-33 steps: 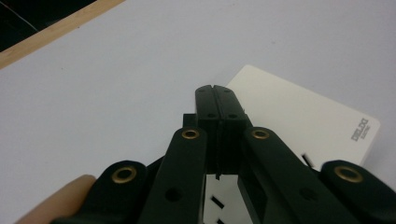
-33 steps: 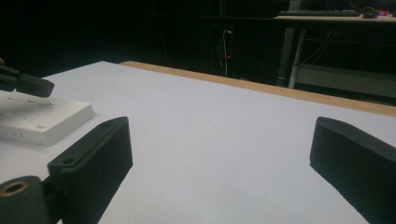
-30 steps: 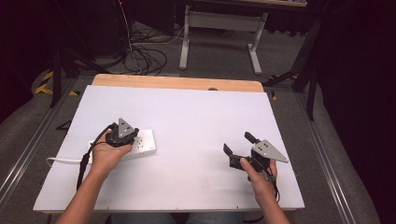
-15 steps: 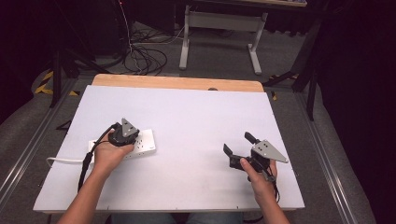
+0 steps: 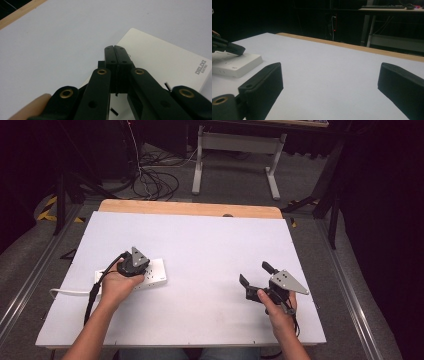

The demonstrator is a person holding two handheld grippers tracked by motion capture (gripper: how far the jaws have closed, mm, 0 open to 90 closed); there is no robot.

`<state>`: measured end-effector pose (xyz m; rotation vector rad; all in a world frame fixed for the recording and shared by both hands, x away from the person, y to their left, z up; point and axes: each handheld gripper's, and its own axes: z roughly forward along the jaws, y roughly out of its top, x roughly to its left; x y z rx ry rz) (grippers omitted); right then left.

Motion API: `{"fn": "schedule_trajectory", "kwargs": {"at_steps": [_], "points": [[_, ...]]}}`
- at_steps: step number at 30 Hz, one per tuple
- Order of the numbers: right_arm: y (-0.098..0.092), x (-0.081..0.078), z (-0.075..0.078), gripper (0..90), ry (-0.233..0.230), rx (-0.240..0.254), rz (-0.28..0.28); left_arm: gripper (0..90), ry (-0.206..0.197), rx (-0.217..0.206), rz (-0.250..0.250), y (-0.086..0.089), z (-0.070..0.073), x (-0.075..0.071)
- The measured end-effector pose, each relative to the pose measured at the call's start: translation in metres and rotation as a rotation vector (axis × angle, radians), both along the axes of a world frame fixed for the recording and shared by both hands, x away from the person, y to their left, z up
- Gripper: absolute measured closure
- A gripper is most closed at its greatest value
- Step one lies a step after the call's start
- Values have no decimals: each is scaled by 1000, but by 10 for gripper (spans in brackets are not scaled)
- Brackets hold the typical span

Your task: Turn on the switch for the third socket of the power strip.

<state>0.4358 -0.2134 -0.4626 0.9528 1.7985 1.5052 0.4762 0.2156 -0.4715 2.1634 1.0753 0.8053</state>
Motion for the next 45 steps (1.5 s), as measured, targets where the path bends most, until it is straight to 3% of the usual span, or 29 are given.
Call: {"fn": "schedule_trajectory", "kwargs": {"at_steps": [7, 17, 21, 23, 26, 32, 35, 41, 45], "points": [[0, 0, 0, 65, -1, -2, 1, 899, 1, 5, 1, 0, 0, 0], [-1, 0, 0, 65, -7, 0, 2, 900, 33, -24, 11, 1, 2, 0], [0, -1, 0, 65, -5, 2, 2, 900, 57, -13, 19, 1, 2, 0], [0, -1, 0, 65, -5, 1, 2, 900, 47, -5, 32, 3, 2, 0], [0, -1, 1, 65, -6, 1, 2, 900, 52, -31, 31, 6, 2, 0], [0, -1, 1, 65, -6, 0, 3, 900, 36, -15, 35, 4, 1, -1], [0, -1, 1, 65, -6, 0, 3, 900, 25, -23, 37, 4, 0, 0], [-1, -1, 2, 66, -11, 5, 4, 900, 18, -92, 48, 8, -4, -3], [-1, -1, 3, 66, -13, 10, 6, 900, 19, -97, 54, 8, -4, -4]]}}
